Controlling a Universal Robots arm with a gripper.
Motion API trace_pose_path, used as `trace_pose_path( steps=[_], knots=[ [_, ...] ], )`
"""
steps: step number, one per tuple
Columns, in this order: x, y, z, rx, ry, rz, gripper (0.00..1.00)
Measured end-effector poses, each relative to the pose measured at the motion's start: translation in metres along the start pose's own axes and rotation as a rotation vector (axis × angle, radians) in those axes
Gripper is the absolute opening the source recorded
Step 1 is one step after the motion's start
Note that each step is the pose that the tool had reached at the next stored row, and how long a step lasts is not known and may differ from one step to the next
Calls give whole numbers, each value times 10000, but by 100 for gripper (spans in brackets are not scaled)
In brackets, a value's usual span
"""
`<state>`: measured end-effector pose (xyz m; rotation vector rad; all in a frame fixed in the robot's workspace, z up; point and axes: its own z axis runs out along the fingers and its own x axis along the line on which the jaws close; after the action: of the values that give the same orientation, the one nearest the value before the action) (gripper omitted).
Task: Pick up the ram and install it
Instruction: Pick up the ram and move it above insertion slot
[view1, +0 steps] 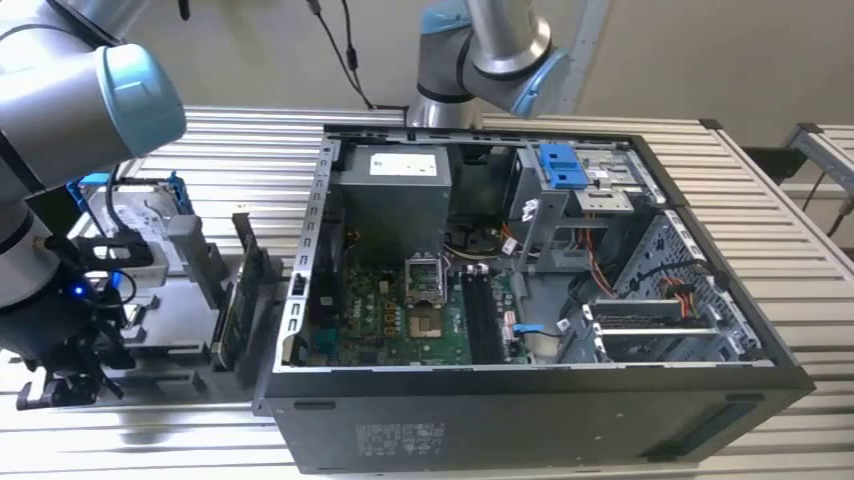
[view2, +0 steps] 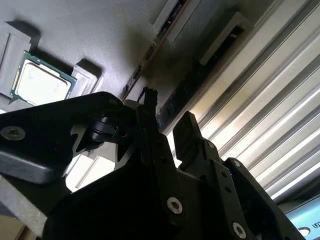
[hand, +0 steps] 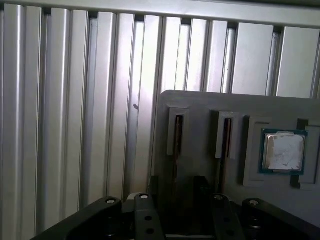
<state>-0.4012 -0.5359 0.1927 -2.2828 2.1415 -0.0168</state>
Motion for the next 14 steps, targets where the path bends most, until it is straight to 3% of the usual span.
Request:
trace_pose_path(
  steps=[8,14],
  knots=[
    [0,0,1,0,0,-2,40],
    [0,0,1,0,0,-4,16]
  ],
)
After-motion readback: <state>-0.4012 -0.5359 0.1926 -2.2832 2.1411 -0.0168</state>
